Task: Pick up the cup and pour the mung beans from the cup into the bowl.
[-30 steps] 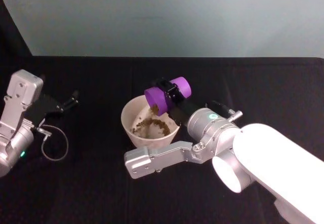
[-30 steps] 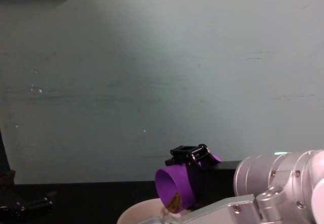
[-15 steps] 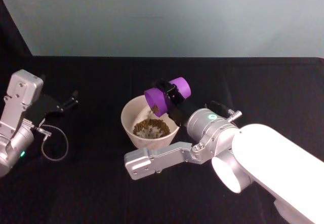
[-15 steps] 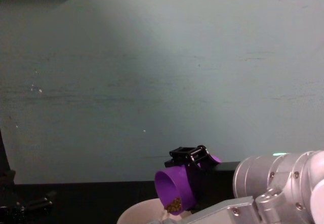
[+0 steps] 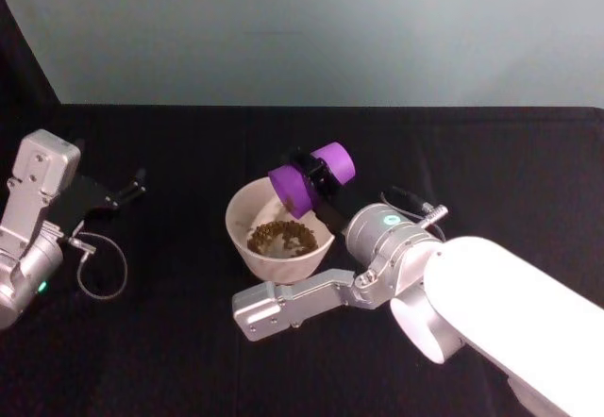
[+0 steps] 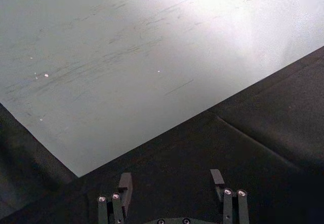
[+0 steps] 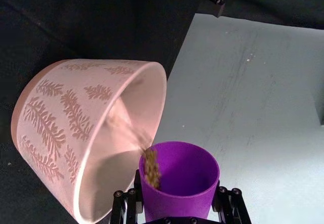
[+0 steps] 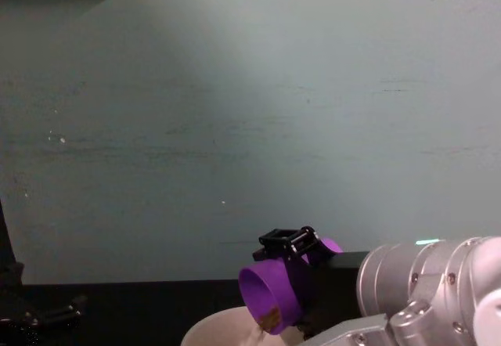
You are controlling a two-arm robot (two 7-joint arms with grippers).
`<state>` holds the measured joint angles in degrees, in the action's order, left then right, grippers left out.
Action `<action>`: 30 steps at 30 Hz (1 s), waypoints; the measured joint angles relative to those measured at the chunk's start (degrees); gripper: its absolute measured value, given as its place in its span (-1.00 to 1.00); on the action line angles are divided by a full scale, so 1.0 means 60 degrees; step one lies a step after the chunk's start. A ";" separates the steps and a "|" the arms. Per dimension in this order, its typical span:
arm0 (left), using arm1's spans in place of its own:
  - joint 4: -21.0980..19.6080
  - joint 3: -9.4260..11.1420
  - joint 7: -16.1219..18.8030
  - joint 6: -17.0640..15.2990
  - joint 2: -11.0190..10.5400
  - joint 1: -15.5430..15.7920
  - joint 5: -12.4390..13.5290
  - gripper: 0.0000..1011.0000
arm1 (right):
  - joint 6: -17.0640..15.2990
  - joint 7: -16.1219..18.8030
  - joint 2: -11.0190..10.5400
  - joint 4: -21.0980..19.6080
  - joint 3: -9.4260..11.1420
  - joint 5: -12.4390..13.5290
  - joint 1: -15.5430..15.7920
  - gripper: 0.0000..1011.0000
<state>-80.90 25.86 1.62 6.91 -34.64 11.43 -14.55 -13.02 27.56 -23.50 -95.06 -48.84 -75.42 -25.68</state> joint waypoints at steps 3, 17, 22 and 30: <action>0.0000 -0.0001 0.0001 0.0000 0.0000 0.0001 0.0000 0.98 | -0.0021 0.0004 -0.0016 0.0002 -0.0062 -0.0146 -0.0016 0.45; 0.0000 -0.0001 0.0000 0.0000 0.0000 0.0001 0.0000 0.98 | -0.0105 0.0028 -0.0064 0.0062 -0.0368 -0.0900 -0.0150 0.45; 0.0000 -0.0001 0.0000 0.0001 0.0000 0.0001 0.0001 0.98 | -0.0132 0.0102 -0.0072 0.0076 -0.0491 -0.1197 -0.0219 0.45; 0.0000 -0.0001 0.0000 0.0000 0.0000 0.0001 0.0000 0.98 | -0.0198 0.0251 -0.0132 0.0070 -0.0793 -0.1898 -0.0359 0.45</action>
<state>-80.90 25.86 1.62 6.91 -34.65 11.43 -14.55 -14.22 29.07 -24.29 -94.64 -53.60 -86.81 -27.84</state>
